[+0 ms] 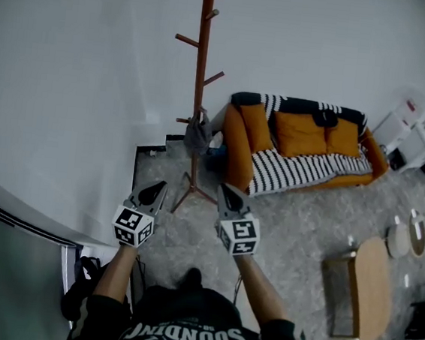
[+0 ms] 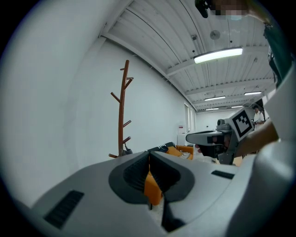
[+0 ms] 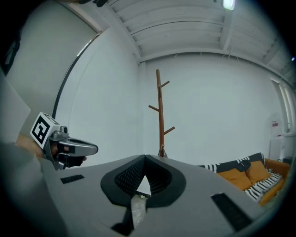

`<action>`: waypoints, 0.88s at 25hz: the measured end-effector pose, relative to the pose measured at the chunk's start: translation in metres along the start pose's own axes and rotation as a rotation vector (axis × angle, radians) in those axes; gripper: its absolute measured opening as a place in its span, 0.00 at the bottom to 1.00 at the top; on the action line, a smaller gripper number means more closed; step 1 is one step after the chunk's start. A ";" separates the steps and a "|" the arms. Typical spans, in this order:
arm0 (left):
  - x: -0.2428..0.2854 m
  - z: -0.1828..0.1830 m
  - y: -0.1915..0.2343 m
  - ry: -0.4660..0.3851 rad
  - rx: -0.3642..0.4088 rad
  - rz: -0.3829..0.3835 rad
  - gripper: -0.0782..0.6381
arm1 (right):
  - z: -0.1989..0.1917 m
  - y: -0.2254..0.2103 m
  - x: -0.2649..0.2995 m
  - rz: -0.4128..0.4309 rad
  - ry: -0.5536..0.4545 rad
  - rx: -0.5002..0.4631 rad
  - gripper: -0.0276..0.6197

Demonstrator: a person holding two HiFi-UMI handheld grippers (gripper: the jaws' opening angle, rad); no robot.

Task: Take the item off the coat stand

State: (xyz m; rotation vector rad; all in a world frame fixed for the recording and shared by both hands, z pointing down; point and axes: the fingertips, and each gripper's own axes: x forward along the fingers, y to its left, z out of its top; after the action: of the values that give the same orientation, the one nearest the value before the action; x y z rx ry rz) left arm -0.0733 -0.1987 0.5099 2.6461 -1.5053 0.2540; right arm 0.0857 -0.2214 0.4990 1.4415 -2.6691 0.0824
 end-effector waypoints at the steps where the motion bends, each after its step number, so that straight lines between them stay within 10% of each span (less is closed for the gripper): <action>1: 0.004 0.001 0.000 -0.002 -0.002 0.005 0.11 | -0.002 -0.005 0.003 0.004 0.007 -0.002 0.04; 22: 0.068 0.002 0.044 -0.007 -0.035 0.046 0.11 | 0.000 -0.034 0.086 0.062 0.016 -0.013 0.04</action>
State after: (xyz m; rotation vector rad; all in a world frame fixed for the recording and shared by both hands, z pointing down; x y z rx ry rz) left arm -0.0769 -0.2785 0.5208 2.5906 -1.5593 0.2188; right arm 0.0673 -0.3118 0.5094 1.3488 -2.6971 0.0815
